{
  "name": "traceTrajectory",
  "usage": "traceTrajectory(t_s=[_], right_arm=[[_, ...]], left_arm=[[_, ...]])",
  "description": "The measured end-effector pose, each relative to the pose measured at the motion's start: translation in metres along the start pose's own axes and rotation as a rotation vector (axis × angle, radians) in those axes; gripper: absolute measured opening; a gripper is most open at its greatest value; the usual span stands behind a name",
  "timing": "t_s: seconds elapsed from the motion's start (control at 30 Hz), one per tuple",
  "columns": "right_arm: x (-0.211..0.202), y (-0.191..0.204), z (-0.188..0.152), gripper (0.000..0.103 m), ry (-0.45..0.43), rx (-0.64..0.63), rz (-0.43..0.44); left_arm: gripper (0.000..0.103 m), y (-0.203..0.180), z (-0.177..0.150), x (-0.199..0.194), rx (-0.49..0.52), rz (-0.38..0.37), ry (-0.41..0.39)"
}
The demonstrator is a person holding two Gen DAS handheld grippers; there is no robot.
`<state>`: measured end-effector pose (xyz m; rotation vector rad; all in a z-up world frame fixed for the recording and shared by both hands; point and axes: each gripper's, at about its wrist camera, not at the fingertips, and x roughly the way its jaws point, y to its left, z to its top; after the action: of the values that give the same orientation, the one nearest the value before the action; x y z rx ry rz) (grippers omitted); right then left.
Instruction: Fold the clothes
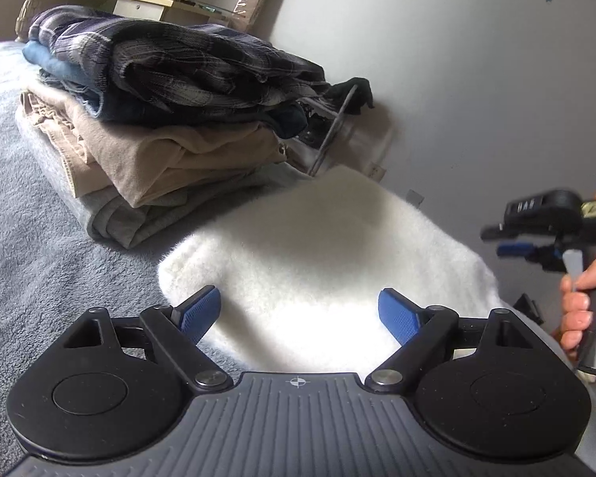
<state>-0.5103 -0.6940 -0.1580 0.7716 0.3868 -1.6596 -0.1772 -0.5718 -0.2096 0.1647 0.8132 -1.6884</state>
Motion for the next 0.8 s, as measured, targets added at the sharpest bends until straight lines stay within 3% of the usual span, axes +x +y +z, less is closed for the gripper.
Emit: traceTrajectory(t_s=[0.07, 0.13, 0.23, 0.33, 0.4, 0.57, 0.73, 0.8], right_arm=[[-0.016, 0.029, -0.002, 0.032, 0.016, -0.086, 0.128], [-0.008, 0.061, -0.005, 0.033, 0.112, -0.166, 0.206], [0.028, 0.095, -0.011, 0.033, 0.200, -0.226, 0.152], [0.040, 0.104, -0.010, 0.033, 0.118, -0.143, 0.066], [0.021, 0.105, -0.012, 0.034, 0.047, -0.105, 0.031], [-0.050, 0.088, -0.009, 0.034, 0.034, -0.078, 0.169], [-0.109, 0.068, -0.022, 0.037, 0.115, -0.097, 0.263], [-0.114, 0.064, -0.037, 0.037, 0.160, -0.100, 0.274]], left_arm=[[0.087, 0.003, 0.003, -0.003, -0.017, -0.004, 0.007], [0.087, 0.005, 0.005, -0.009, -0.019, -0.003, 0.007], [0.087, 0.008, 0.010, -0.023, -0.001, -0.005, -0.001], [0.087, 0.016, 0.017, -0.042, 0.032, 0.003, -0.020], [0.087, 0.021, 0.032, -0.055, 0.066, 0.000, -0.020], [0.087, 0.030, 0.080, -0.090, 0.168, -0.020, -0.008], [0.087, 0.025, 0.125, -0.128, 0.259, -0.037, 0.051], [0.088, 0.021, 0.124, -0.146, 0.316, -0.028, 0.075]])
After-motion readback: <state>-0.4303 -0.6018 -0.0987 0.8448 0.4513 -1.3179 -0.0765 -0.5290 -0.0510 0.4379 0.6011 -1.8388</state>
